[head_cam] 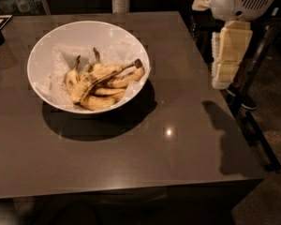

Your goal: Pick banana from white bowl

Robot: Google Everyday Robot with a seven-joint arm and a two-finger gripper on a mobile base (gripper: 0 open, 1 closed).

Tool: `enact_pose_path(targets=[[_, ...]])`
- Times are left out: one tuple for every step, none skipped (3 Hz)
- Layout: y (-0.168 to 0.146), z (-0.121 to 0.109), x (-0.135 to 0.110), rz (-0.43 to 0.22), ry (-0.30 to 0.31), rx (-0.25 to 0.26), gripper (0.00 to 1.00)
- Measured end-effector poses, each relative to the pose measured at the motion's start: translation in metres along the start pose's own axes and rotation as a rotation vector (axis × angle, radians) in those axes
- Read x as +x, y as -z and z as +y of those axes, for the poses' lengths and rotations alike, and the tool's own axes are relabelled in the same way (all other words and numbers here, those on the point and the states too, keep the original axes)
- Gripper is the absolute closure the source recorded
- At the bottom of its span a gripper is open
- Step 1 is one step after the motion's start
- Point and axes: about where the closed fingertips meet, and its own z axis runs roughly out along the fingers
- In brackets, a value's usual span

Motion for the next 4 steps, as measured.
enact_pose_path(targets=[[0.002,-0.005,-0.004,-0.008,0.004,0.021,0.0],[-0.011,-0.03,-0.015,-0.014,0.053,0.022,0.0],[-0.03,-0.057,-0.028,-0.016,0.123,0.001,0.0],[-0.03,-0.062,-0.032,-0.027,0.123,0.024,0.0]])
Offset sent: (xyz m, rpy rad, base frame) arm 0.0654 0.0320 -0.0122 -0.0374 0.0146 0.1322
